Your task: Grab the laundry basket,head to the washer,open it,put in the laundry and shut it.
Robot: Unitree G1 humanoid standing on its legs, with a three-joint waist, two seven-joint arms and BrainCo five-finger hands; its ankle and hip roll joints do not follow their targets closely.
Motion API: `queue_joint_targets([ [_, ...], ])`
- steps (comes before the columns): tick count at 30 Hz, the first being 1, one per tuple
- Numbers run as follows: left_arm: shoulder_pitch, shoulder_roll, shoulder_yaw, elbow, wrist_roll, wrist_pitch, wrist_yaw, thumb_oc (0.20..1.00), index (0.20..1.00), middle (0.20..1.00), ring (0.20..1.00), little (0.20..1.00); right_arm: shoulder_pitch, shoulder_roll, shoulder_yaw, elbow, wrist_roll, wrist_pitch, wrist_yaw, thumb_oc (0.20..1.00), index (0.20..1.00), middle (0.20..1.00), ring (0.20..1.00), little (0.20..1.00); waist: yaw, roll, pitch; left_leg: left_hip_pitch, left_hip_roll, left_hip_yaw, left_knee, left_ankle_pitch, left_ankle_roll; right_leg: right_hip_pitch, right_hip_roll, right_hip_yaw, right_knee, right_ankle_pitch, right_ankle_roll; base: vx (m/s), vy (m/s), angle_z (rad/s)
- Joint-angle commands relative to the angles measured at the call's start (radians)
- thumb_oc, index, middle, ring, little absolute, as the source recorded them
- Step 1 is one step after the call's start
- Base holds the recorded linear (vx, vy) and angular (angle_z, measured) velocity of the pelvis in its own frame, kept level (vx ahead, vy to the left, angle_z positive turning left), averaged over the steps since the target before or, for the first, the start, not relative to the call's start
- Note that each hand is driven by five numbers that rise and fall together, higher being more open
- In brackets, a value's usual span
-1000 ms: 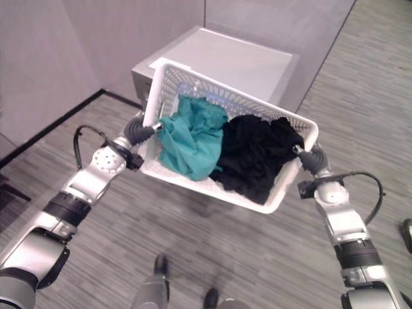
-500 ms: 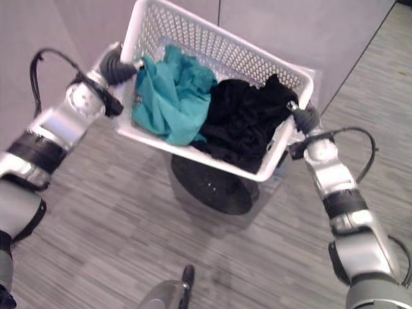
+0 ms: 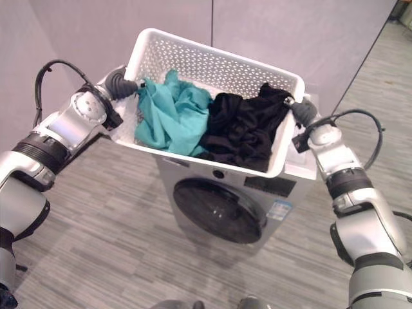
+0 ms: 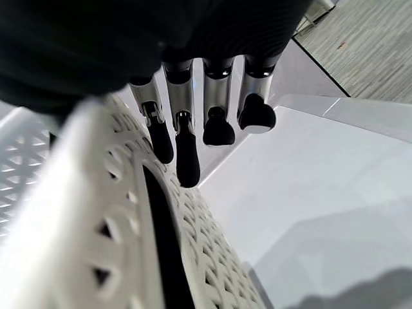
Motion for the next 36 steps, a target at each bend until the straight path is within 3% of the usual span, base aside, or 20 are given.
queue_joint_targets([
  [1,-0.056,-0.004,0.045,0.048,0.055,-0.045,0.025,0.2,0.2,0.2,0.2,0.2,-0.013,-0.129,0.059,0.172,-0.021,0.049,0.031,0.2,0.2,0.2,0.2,0.2,0.026,0.003,-0.061,0.025,0.077,-0.028,-0.058,0.014,-0.058,0.103,0.041,0.019,-0.177,0.122,0.045,0.24,-0.188,-0.07],
  [5,-0.065,-0.011,0.037,0.059,0.067,-0.045,0.022,0.2,0.2,0.2,0.2,0.2,-0.009,-0.151,0.086,0.163,-0.027,0.047,0.043,0.2,0.2,0.2,0.2,0.2,0.016,-0.027,-0.065,0.016,0.093,-0.039,0.009,0.0,-0.086,0.138,0.102,0.053,-0.199,0.103,0.025,0.23,-0.224,0.12],
  [6,-0.082,-0.024,0.019,0.074,0.076,-0.042,0.012,0.2,0.2,0.2,0.2,0.2,-0.022,-0.168,0.108,0.177,-0.023,0.043,0.045,0.2,0.2,0.2,0.2,0.2,0.009,-0.037,-0.065,-0.008,0.123,-0.033,0.091,0.01,-0.108,0.164,0.128,0.034,-0.224,0.086,0.005,0.21,-0.341,0.48],
  [8,-0.114,-0.048,0.0,0.071,0.08,-0.033,0.014,0.2,0.2,0.2,0.2,0.2,-0.05,-0.194,0.124,0.194,-0.011,0.04,0.041,0.2,0.2,0.2,0.2,0.2,0.005,-0.048,-0.034,-0.134,0.163,-0.056,0.313,0.088,-0.137,0.18,0.154,0.025,-0.238,0.073,-0.034,0.04,-0.309,0.44],
  [10,-0.138,-0.062,-0.017,0.062,0.093,-0.025,0.012,0.2,0.2,0.2,0.2,0.2,-0.071,-0.201,0.148,0.199,-0.009,0.042,0.047,0.2,0.2,0.2,0.2,0.2,0.01,-0.054,-0.011,-0.209,0.172,-0.081,0.44,0.118,-0.134,0.199,0.18,0.025,-0.254,0.057,-0.061,0.01,-0.196,0.34],
  [11,-0.144,-0.072,-0.021,0.065,0.098,-0.02,0.014,0.2,0.2,0.2,0.2,0.2,-0.08,-0.207,0.156,0.196,-0.009,0.047,0.046,0.2,0.2,0.2,0.2,0.2,0.009,-0.06,-0.005,-0.23,0.18,-0.083,0.433,0.121,-0.13,0.209,0.187,0.026,-0.261,0.048,-0.067,0.1,-0.105,0.0],
  [13,-0.153,-0.11,-0.022,0.068,0.117,-0.015,0.008,0.2,0.2,0.2,0.2,0.2,-0.077,-0.204,0.164,0.186,-0.017,0.045,0.052,0.2,0.2,0.2,0.2,0.2,0.011,-0.074,0.001,-0.242,0.202,-0.083,0.229,0.091,-0.13,0.225,0.182,0.028,-0.289,0.04,-0.054,0.17,-0.002,-0.01],
  [15,-0.138,-0.115,-0.02,0.052,0.136,-0.035,0.01,0.2,0.2,0.2,0.2,0.2,-0.063,-0.201,0.168,0.181,-0.048,0.028,0.042,0.2,0.2,0.2,0.2,0.2,0.023,-0.067,0.01,-0.263,0.208,-0.088,0.038,0.176,-0.148,0.25,0.188,0.021,-0.296,0.031,-0.052,0.16,0.063,0.07],
  [17,-0.131,-0.117,-0.016,0.079,0.136,-0.025,0.006,0.2,0.2,0.2,0.2,0.2,-0.018,-0.191,0.143,0.167,-0.043,0.04,0.063,0.2,0.2,0.2,0.2,0.2,0.009,-0.049,-0.003,-0.219,0.221,-0.062,-0.051,0.182,-0.154,0.246,0.199,0.031,-0.279,0.016,-0.046,0.13,0.084,-0.14],
  [24,-0.115,-0.163,-0.017,0.096,0.168,-0.032,0.02,0.2,0.2,0.2,0.2,0.2,0.037,-0.11,0.117,0.111,-0.054,0.037,0.06,0.2,0.2,0.2,0.2,0.2,0.007,-0.04,-0.032,-0.162,0.186,-0.038,-0.105,0.17,-0.144,0.249,0.165,0.054,-0.309,0.028,-0.025,0.17,0.089,-0.29],
  [28,-0.2,-0.178,-0.063,0.231,0.171,-0.04,0.038,0.2,0.2,0.2,0.2,0.2,-0.016,-0.06,0.164,0.145,-0.053,0.033,0.062,0.2,0.2,0.2,0.2,0.2,0.006,-0.03,-0.029,-0.143,0.172,-0.01,-0.167,0.182,-0.136,0.221,0.152,0.06,-0.319,0.04,-0.006,0.1,0.086,-0.37],
  [36,-0.299,-0.181,-0.098,0.36,0.173,-0.047,0.056,0.2,0.2,0.2,0.2,0.2,-0.087,0.013,0.208,0.23,-0.014,0.024,0.055,0.2,0.2,0.2,0.2,0.2,0.02,-0.037,-0.003,-0.17,0.162,0.0,-0.163,0.173,-0.126,0.183,0.14,0.042,-0.326,0.062,0.012,0.03,0.027,-0.04],
])
